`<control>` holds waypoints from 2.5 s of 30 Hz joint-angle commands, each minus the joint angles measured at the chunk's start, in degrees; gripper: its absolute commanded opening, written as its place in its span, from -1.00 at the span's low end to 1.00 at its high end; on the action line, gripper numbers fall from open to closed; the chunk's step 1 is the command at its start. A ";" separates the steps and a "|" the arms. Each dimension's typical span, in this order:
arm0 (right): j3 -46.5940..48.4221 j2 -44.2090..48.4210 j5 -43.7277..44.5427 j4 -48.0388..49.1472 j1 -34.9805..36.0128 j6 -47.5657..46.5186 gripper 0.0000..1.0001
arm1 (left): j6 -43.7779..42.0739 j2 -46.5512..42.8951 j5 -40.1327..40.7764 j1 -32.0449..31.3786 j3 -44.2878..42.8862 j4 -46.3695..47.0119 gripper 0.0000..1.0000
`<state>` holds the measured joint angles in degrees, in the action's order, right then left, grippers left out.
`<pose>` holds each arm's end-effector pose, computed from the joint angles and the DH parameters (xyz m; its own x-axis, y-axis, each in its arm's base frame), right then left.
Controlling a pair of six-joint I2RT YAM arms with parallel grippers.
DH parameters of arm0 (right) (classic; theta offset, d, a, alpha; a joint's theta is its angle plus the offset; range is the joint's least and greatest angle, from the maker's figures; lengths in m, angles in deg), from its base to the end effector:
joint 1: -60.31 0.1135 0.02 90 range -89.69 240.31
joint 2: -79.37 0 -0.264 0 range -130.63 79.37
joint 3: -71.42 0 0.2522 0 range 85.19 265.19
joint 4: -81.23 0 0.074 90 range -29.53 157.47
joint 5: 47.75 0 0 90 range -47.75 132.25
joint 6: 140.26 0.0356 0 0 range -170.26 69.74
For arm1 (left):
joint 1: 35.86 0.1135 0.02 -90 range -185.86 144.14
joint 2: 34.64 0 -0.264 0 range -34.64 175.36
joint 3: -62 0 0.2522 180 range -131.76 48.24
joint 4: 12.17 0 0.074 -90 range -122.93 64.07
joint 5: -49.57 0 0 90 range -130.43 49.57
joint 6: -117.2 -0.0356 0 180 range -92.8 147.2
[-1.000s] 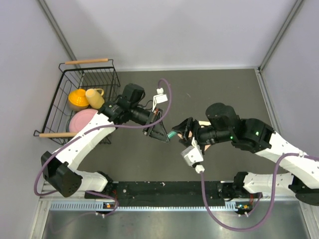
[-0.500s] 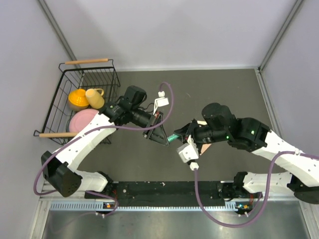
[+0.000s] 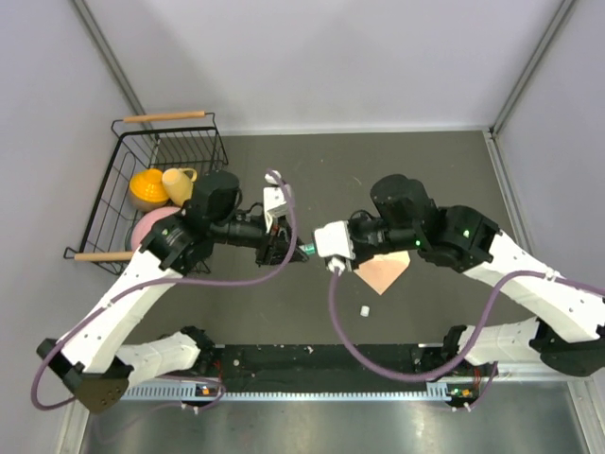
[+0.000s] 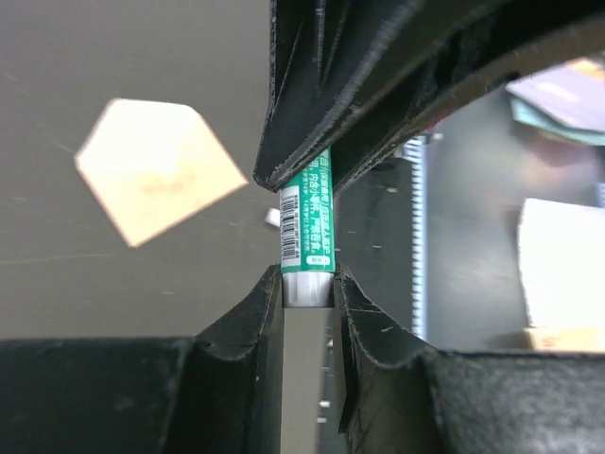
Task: Place the letter into the envelope and seal it
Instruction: Unscrew the solid glue.
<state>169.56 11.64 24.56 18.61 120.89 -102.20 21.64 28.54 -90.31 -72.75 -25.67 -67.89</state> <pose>0.1029 0.2046 0.4279 0.5914 -0.4784 -0.6491 -0.7956 -0.2151 -0.5663 0.1542 -0.1498 0.4034 -0.3246 0.3217 -0.8895 0.9457 0.0921 -0.3118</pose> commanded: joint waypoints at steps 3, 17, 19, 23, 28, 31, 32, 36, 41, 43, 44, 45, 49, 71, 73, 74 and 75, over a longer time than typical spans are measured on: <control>6.23 -5.57 -12.26 -5.19 -6.33 23.62 -1.00 | -19.20 -11.38 12.26 -2.05 6.48 18.91 -1.00; 6.86 -14.81 -47.42 -5.11 -15.93 49.21 -1.00 | -94.16 -22.58 41.53 -19.80 37.50 50.97 -1.00; 6.50 -15.07 -48.05 -4.32 -16.97 50.27 -1.00 | -98.93 -21.87 44.08 -19.89 42.08 61.79 -0.69; 8.95 -14.11 -43.68 -4.66 -19.96 47.91 -1.00 | -78.18 -24.41 44.10 -19.98 29.93 35.30 0.33; 10.98 -10.16 -33.57 -4.58 -21.20 37.21 -1.00 | -40.27 -19.15 26.85 -13.07 9.41 4.58 0.43; 10.19 -7.69 -27.32 -4.31 -21.11 30.27 -1.00 | -24.62 -18.18 16.79 -5.52 8.61 5.21 0.43; 10.02 -6.38 -24.78 -4.14 -21.03 28.67 -1.00 | -20.41 -16.87 11.10 -3.57 8.43 6.35 0.44; 8.18 -2.95 -16.07 -2.47 -17.35 17.01 -1.00 | 10.47 -9.41 -2.46 6.88 5.53 11.97 0.42; 0.29 2.41 -2.98 3.67 -11.89 4.85 -1.00 | 45.99 0.27 -25.23 10.52 10.96 38.79 0.22; -2.19 4.95 0.18 7.09 -9.88 0.10 -1.00 | 51.24 0.20 -25.00 10.52 13.17 45.43 0.26; -3.85 5.40 0.99 7.81 -9.17 -1.04 -1.00 | 54.22 -0.24 -24.65 10.43 15.26 50.60 0.28; -4.48 5.84 1.60 8.16 -8.38 -3.06 -1.00 | 55.12 -0.68 -22.64 10.34 16.07 51.35 0.28; -6.15 6.99 4.95 9.22 -4.51 -5.01 -1.00 | 62.33 -0.69 -22.01 9.99 19.68 59.79 0.26; -11.96 9.72 3.72 12.91 -2.13 -10.72 -1.00 | 63.84 1.43 -20.60 8.06 22.31 65.15 -0.64; -11.43 9.54 3.28 12.56 -2.04 -10.11 -1.00 | 61.48 0.37 -21.13 7.79 22.84 67.09 -0.84; -11.08 9.45 3.11 12.39 -2.04 -8.54 -1.00 | 59.55 -0.33 -21.13 7.44 22.76 66.48 -0.91; -10.73 9.28 2.67 12.21 -2.04 -7.48 -1.00 | 56.83 -1.55 -20.87 7.18 22.41 62.73 -0.92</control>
<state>157.91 20.39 29.13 29.76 118.05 -111.91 84.00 31.67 -110.01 -64.27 -3.01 -7.91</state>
